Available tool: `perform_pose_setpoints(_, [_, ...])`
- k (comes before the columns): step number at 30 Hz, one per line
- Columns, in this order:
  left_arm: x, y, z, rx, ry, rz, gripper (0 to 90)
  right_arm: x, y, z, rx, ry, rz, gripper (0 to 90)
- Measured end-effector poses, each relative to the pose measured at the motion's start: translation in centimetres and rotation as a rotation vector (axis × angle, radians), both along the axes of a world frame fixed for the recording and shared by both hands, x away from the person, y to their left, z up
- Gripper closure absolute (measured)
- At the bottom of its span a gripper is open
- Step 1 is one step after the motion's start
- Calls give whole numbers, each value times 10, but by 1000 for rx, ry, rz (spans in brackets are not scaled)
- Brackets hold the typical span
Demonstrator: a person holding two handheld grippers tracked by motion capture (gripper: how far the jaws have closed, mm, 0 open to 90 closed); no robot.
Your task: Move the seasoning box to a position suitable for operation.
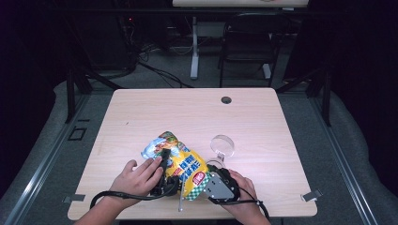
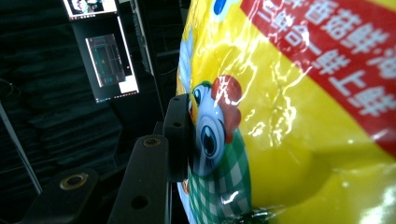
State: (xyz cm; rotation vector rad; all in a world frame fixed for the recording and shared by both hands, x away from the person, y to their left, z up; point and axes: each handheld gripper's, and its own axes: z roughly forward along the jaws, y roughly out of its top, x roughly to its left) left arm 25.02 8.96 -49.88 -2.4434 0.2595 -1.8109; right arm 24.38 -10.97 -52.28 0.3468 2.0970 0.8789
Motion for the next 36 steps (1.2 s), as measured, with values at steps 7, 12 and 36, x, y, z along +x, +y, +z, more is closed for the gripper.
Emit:
perform_pose_setpoints(7, [-1,-2,2,29,-7,2,685,0,0,0,-2,-3,-2,707])
perform_pose_setpoints(12, [-2,-4,4,42,-11,5,685,-1,0,0,0,-4,-1,708])
perform_pose_setpoints(36, [-1,-11,13,112,-6,8,689,0,0,-1,2,-5,-4,706])
